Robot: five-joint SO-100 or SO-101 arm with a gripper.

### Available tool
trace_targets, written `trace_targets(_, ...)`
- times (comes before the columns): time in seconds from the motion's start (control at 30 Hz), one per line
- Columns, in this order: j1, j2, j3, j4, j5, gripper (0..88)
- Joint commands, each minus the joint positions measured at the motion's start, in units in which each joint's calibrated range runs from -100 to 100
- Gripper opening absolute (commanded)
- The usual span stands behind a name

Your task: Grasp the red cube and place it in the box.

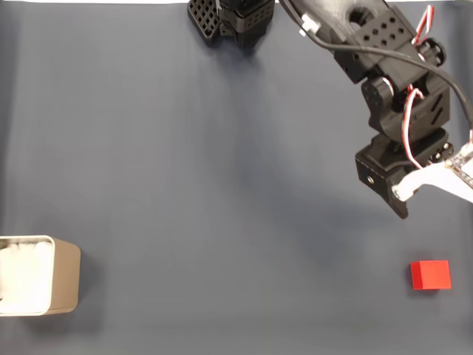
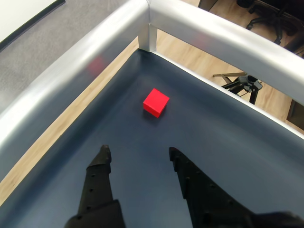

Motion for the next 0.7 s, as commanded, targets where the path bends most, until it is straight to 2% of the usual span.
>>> trace_targets(0.0, 0.2, 0.9, -4.5, -1.3, 0.4, 29.6)
trace_targets(0.67, 0.7, 10.3, -10.1, -7.1, 1.0, 34.4)
